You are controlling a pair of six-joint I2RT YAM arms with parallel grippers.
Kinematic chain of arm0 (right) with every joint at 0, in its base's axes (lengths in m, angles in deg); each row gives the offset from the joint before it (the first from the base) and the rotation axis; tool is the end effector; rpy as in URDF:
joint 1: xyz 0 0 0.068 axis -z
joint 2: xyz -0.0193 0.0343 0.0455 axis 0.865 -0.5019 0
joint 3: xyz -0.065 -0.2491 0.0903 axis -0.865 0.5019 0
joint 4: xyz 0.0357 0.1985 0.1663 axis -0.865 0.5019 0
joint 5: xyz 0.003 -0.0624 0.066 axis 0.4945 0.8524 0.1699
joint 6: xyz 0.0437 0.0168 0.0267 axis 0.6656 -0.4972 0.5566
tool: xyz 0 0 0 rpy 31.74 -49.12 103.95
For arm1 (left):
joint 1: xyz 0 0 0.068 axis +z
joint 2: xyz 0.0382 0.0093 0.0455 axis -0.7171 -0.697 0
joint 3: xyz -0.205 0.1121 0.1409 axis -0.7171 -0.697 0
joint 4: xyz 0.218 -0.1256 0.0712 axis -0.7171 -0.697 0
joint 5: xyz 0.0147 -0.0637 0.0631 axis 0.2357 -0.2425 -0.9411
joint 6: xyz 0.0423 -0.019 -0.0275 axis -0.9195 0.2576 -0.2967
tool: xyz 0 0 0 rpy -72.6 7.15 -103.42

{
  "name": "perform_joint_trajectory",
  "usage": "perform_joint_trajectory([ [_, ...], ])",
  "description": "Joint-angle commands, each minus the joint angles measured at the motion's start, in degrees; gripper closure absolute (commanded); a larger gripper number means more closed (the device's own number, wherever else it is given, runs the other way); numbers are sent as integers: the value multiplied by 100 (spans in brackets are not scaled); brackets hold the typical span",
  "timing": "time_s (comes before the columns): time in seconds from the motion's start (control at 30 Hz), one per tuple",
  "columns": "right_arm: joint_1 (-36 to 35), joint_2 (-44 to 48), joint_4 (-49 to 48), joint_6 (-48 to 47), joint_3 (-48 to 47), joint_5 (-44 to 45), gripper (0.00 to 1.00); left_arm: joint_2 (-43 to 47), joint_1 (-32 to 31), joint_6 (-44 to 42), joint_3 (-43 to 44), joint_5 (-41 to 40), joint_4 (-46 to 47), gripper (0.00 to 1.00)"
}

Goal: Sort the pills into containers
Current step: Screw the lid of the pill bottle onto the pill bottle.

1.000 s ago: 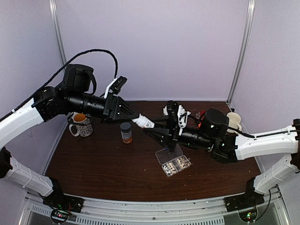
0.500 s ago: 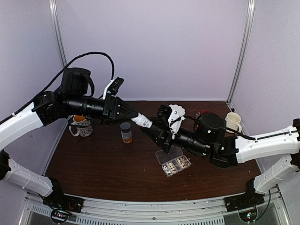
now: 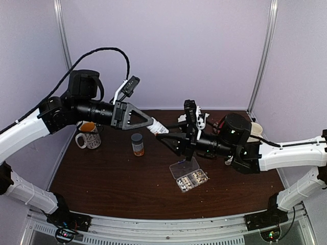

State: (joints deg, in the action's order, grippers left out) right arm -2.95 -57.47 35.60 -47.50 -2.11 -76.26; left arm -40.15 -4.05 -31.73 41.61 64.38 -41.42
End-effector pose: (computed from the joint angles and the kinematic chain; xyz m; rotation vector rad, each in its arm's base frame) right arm 0.1319 0.2844 0.3262 -1.0022 1.1813 1.2299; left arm 0.1625 -0.2251 0.4070 0.6565 2.1342 -1.5752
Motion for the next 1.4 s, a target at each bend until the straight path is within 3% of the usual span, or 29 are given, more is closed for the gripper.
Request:
perform_joint_trajectory([
  [0.0,32,43,-1085,1804,-473,-1187,100,-159,-380,-1855,-17,602,572,100],
  [0.2,113,179,-1333,2770,-479,-1901,100,362,-471,-4306,-672,1087,971,99],
  [0.3,129,246,-1180,2994,-553,-2180,100,283,-485,-5756,-373,1426,317,99],
  [0.47,139,306,-1245,3564,-629,-2545,100,22,-488,-8791,341,1119,-1299,100],
  [0.57,139,334,-676,3651,-790,-2682,100,-62,-489,-10349,650,817,-2049,100],
  [0.77,169,340,-352,3986,-764,-2790,100,211,-506,-12402,487,-122,-1891,100],
  [0.97,239,248,-478,4316,-711,-2973,100,446,-532,-13718,280,-715,-1429,99],
  [1.03,280,281,-400,4279,-652,-2941,100,505,-533,-13631,198,-808,-1216,81],
  [1.1,341,357,-207,4138,-591,-2899,100,604,-526,-13260,49,-852,-873,54],
  [1.2,464,501,143,3929,-468,-2858,100,831,-528,-12859,-209,-906,-516,5],
  [1.3,593,710,702,3529,-342,-2825,100,1042,-524,-12123,-323,-1005,-354,2],
  [1.37,635,931,1243,3028,-306,-2724,100,1109,-524,-11102,-309,-1137,-154,2],
])
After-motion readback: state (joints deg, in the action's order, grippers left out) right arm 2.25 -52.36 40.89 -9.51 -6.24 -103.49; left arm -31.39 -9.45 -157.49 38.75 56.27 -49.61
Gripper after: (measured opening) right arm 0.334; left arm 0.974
